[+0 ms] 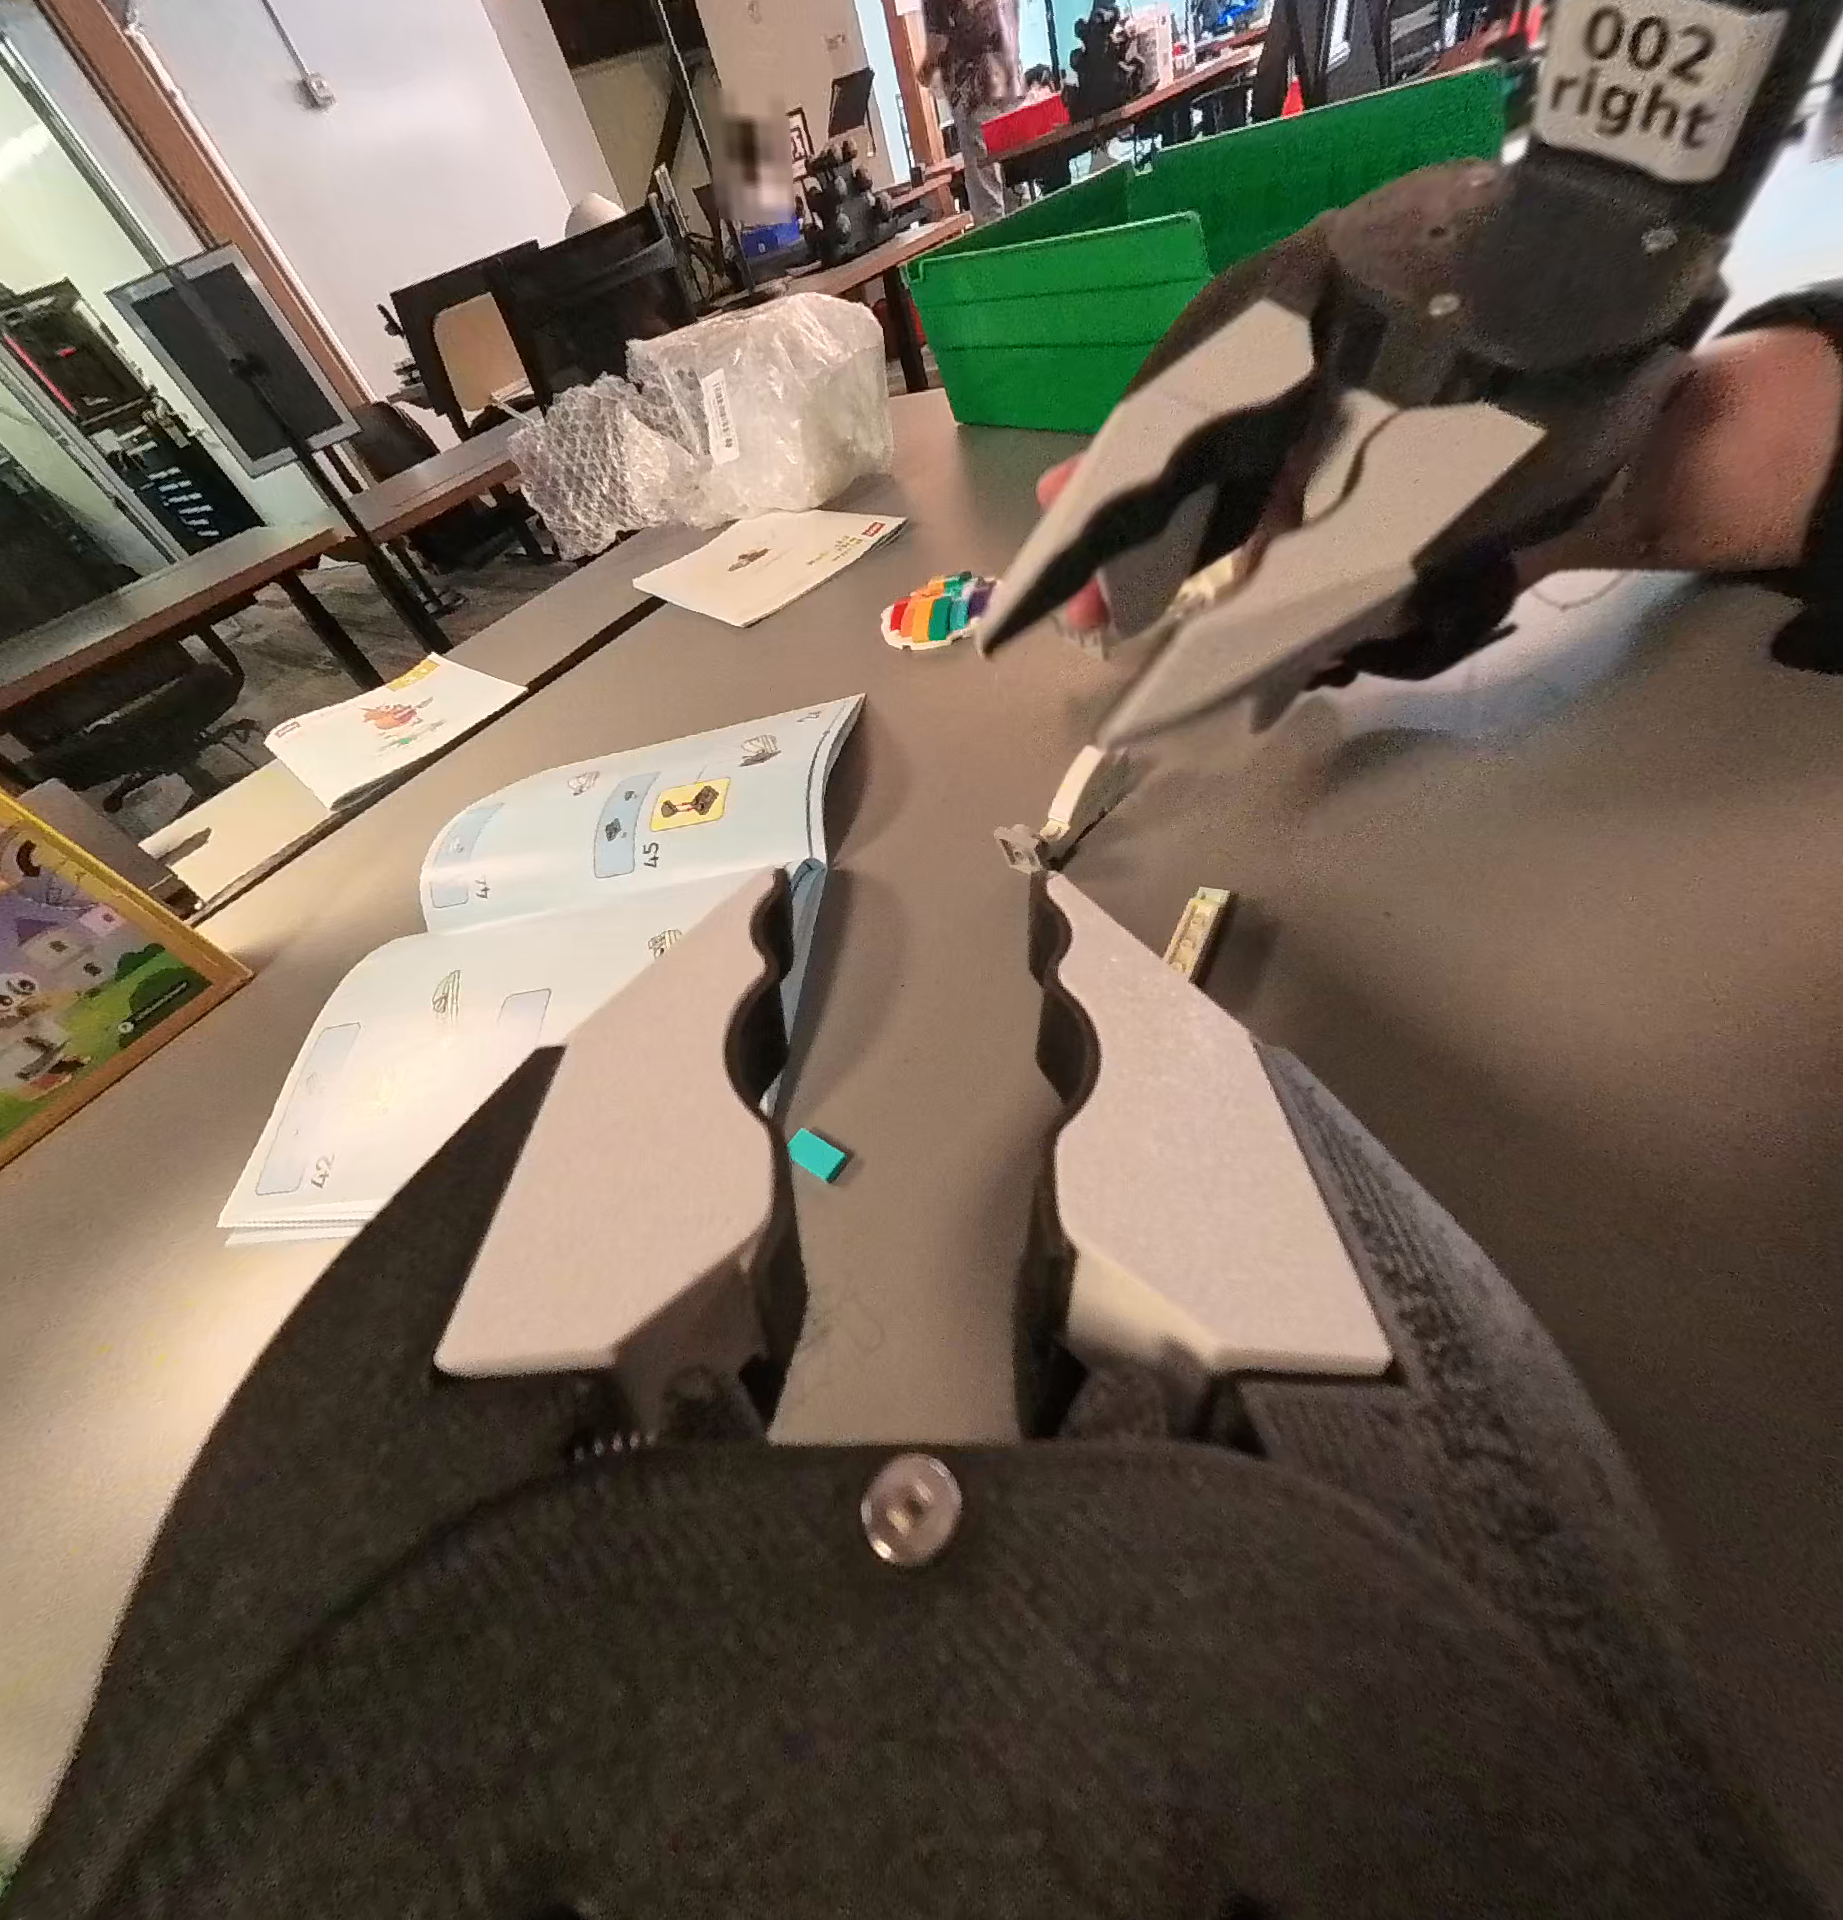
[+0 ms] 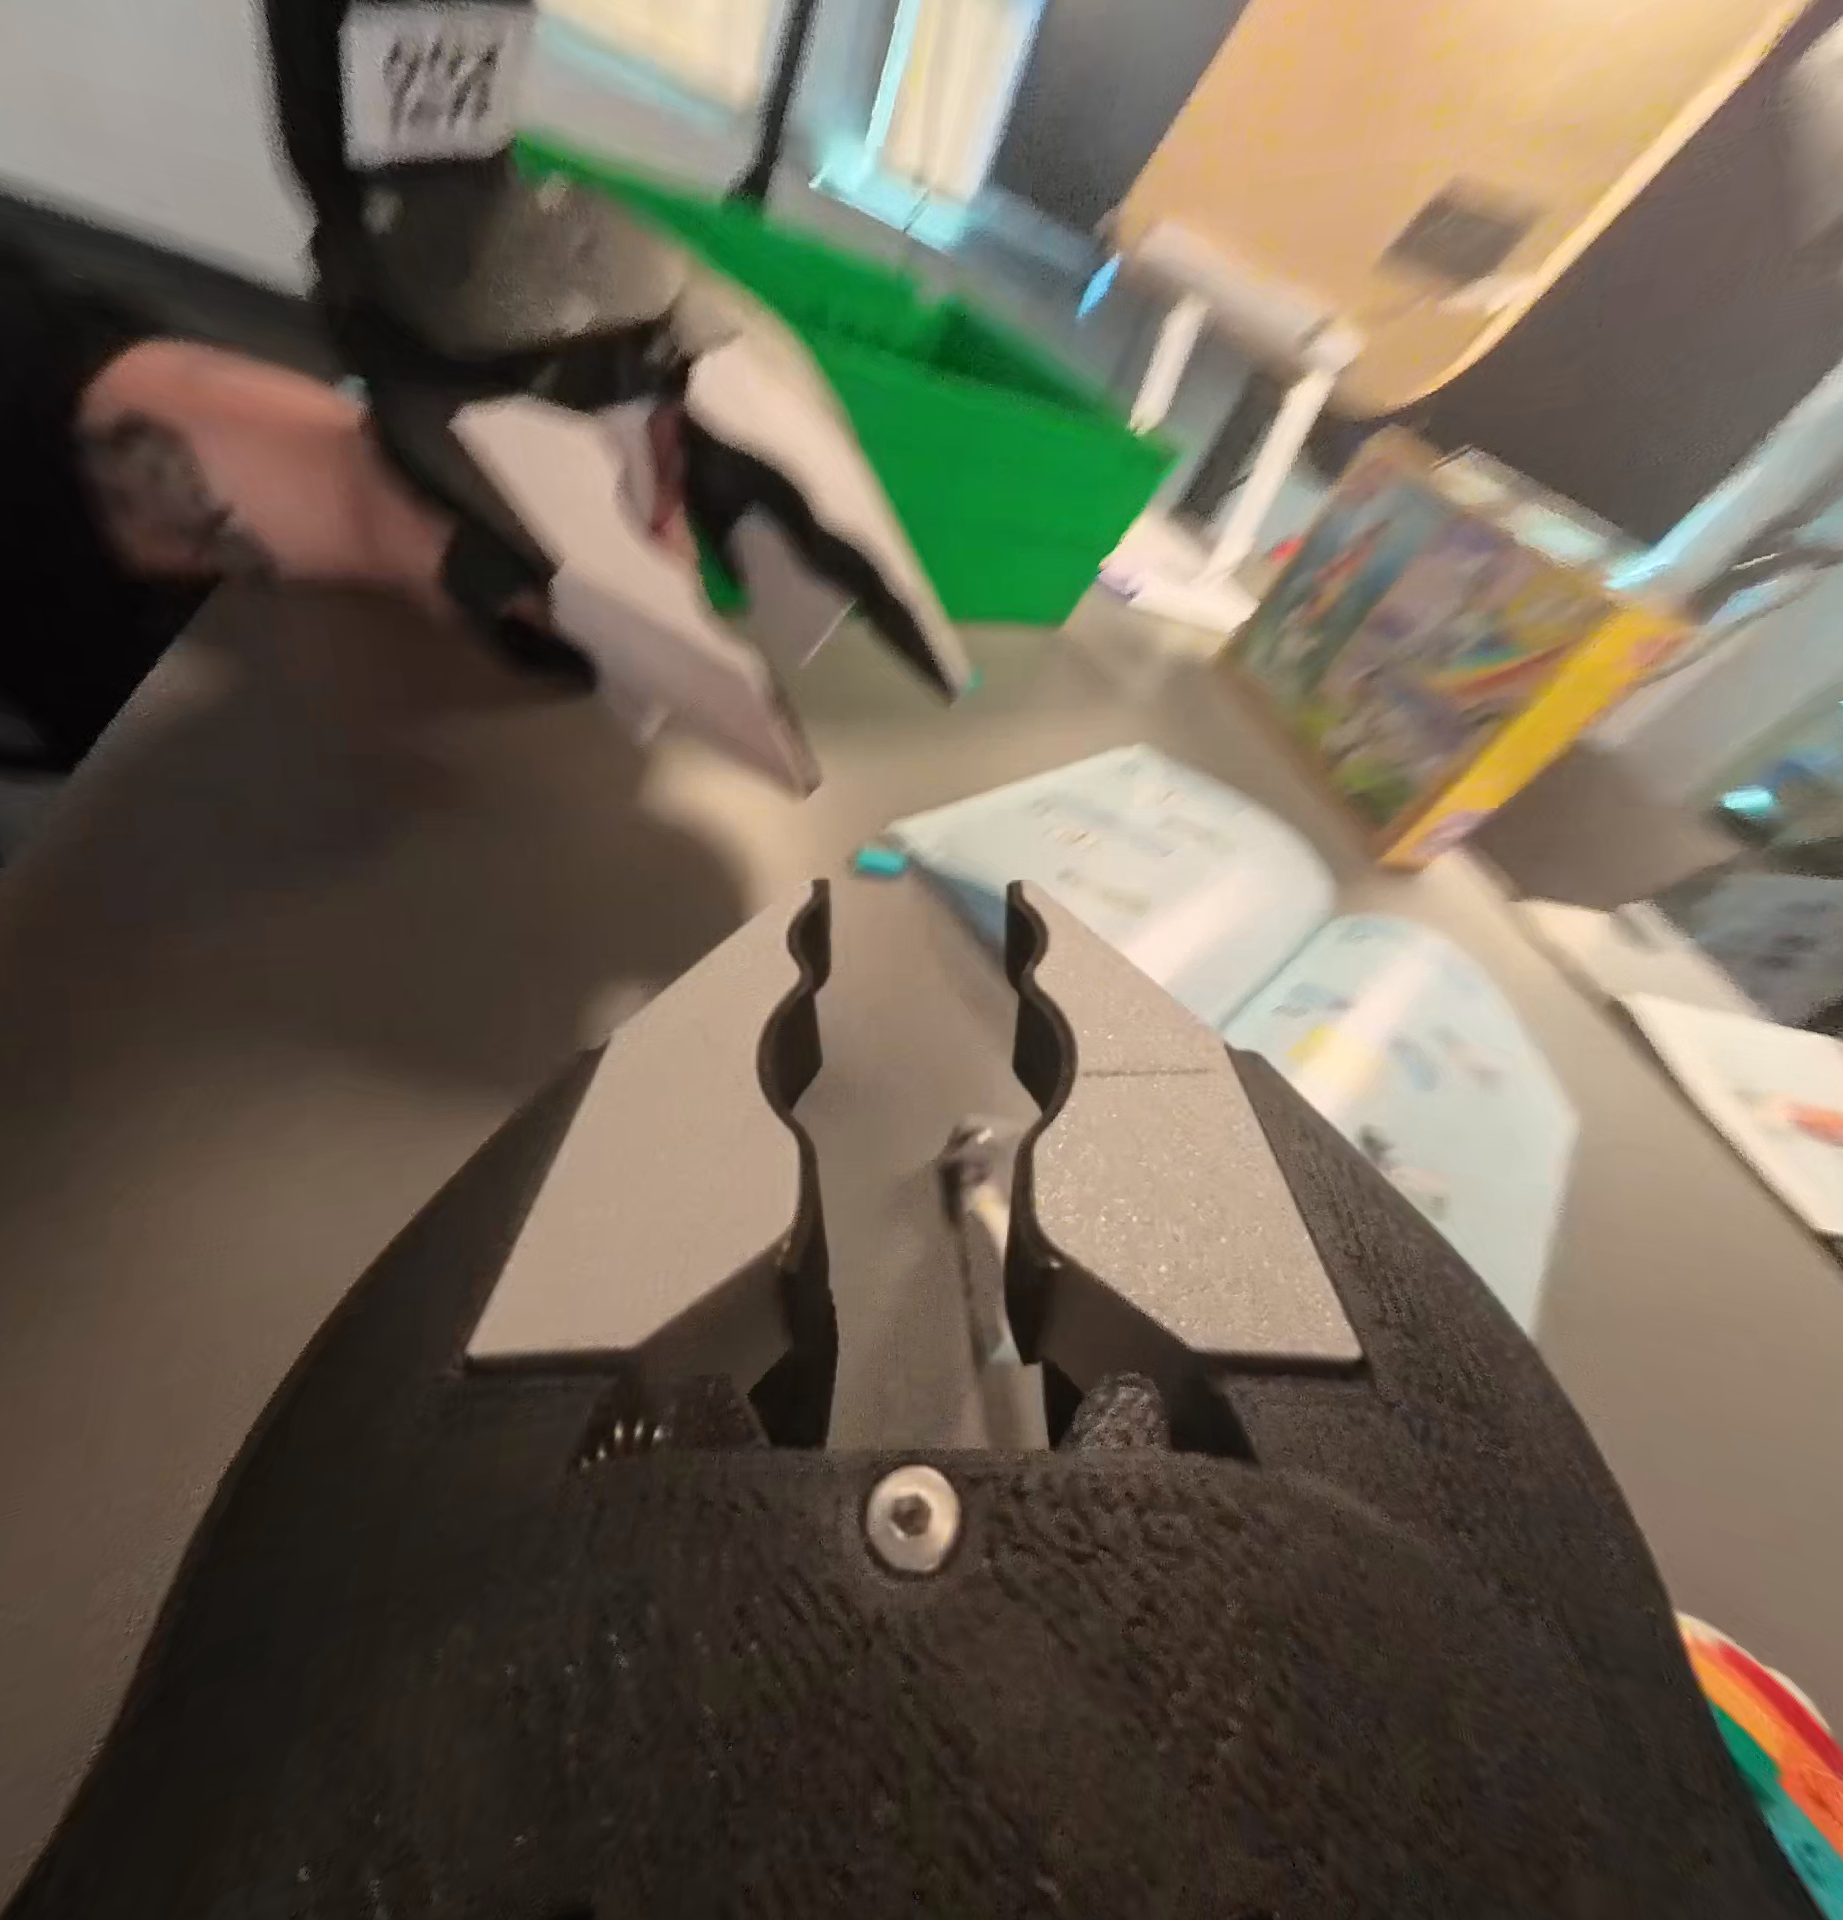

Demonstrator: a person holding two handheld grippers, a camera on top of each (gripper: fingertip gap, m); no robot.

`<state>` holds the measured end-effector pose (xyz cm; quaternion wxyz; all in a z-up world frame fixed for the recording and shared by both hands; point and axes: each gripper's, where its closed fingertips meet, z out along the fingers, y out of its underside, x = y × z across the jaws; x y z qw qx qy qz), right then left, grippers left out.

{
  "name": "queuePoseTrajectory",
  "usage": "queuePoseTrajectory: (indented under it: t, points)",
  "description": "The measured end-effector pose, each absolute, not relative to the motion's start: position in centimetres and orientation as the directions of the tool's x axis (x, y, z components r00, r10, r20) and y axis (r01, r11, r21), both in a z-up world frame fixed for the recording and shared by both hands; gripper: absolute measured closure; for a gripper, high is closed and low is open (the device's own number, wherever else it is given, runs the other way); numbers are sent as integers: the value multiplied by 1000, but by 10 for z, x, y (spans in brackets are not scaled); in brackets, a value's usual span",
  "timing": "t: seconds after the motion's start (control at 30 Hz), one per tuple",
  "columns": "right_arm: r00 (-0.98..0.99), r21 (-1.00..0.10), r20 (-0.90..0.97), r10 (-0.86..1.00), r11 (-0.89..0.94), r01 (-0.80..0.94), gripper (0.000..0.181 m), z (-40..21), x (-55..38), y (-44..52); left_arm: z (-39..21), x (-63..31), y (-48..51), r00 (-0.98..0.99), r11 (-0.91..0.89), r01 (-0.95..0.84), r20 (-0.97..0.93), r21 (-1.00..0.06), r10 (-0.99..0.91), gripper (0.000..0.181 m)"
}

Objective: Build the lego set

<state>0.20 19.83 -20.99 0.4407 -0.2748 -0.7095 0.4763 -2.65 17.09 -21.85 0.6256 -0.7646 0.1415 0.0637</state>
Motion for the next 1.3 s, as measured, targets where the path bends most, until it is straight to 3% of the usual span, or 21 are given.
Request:
queuePoseTrajectory:
  t: [0.23,0.57,0.9,1.1,1.3]
  points:
    - [-164,-871,483,860,453,-191,162,-176,-2,227,-218,-29,172,957,-181,-281,-259,-943,-132,135]
    - [-38,-834,492,869,459,-306,170,-149,11,230,-217,-32,173,960,-178,-273,-254,-946,-120,136]
    - [0,-793,551,834,524,-310,171,-152,11,233,-219,-31,180,957,-186,-274,-248,-943,-151,134]
    - [52,-744,615,787,600,-293,172,-155,7,234,-206,-2,166,930,-97,-318,-290,-943,-228,134]
    - [90,-731,642,761,643,-227,173,-165,-3,240,-174,5,114,955,-25,-267,-261,-963,-139,135]
